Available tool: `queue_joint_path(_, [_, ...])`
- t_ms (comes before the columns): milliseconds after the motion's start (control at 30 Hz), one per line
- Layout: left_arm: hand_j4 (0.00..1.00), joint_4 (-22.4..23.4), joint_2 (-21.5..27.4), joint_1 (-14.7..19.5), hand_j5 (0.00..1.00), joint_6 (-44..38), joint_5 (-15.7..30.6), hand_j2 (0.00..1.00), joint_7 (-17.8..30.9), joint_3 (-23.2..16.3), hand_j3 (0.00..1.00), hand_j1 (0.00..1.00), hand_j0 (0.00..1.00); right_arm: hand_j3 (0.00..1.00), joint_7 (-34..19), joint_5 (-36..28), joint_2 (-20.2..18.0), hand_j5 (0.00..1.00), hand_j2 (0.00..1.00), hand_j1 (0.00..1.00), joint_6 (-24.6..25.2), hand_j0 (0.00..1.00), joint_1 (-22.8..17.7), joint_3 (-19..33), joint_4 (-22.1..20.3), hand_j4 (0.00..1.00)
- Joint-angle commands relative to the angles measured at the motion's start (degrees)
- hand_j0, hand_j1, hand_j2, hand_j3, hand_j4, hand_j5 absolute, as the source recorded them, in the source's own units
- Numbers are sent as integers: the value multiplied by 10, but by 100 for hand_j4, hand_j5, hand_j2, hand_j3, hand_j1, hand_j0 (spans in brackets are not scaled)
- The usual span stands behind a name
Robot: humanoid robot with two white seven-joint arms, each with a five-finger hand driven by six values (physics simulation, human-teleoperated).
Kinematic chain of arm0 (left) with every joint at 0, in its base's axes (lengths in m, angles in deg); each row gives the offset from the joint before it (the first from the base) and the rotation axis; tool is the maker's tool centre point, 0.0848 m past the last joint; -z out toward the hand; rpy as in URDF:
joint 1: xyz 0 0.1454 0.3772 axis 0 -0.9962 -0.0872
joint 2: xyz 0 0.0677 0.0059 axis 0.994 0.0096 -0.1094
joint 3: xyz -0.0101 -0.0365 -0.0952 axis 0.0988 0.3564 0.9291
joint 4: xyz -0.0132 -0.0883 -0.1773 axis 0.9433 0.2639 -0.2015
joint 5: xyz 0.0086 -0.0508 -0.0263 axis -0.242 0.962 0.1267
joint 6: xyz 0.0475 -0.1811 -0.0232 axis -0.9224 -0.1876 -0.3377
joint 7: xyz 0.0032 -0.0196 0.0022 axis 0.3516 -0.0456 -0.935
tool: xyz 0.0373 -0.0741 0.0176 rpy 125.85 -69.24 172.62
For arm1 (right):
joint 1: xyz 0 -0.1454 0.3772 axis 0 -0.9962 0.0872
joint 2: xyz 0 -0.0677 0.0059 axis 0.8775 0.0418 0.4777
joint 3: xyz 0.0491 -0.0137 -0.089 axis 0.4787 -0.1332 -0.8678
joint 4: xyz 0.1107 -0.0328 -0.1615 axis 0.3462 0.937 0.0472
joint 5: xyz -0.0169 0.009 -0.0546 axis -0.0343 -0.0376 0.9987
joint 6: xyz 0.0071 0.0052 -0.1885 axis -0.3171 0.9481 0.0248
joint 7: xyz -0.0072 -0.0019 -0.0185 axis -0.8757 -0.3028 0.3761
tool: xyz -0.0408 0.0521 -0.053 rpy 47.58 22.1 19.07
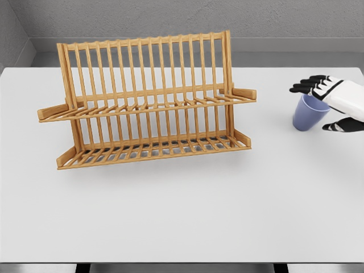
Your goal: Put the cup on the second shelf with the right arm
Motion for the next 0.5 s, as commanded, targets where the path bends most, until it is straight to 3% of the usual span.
queue_joint_path(0, [100,0,0,0,100,0,0,100,0,0,100,100,100,100,1,-5,-3,100,100,100,1,100,1,-1,0,100])
queue_joint_path(100, [100,0,0,0,100,0,1,100,0,0,100,100,100,100,7,-10,-7,100,100,100,1,100,2,2,34,100])
queue_joint_path(233, [100,0,0,0,100,0,1,100,0,0,100,100,100,100,2,-10,-78,100,100,100,1,100,-4,2,40,100])
queue_joint_path(267, [100,1,0,0,100,0,0,100,0,0,100,100,100,100,-11,-9,-79,100,100,100,1,100,1,5,43,100])
queue_joint_path(333, [100,0,0,0,100,0,0,100,0,0,100,100,100,100,-172,-12,-68,100,100,100,1,100,-4,81,41,100])
queue_joint_path(367, [100,0,0,0,100,0,0,100,0,0,100,100,100,100,-217,-13,-57,100,100,100,1,100,0,97,43,100])
queue_joint_path(400, [100,0,0,0,100,0,0,100,0,0,100,100,100,100,-230,-13,-47,100,100,100,1,100,2,103,52,100])
queue_joint_path(467, [100,1,0,0,100,0,0,100,0,0,100,100,100,100,-230,-9,-14,100,100,100,1,100,65,59,87,100])
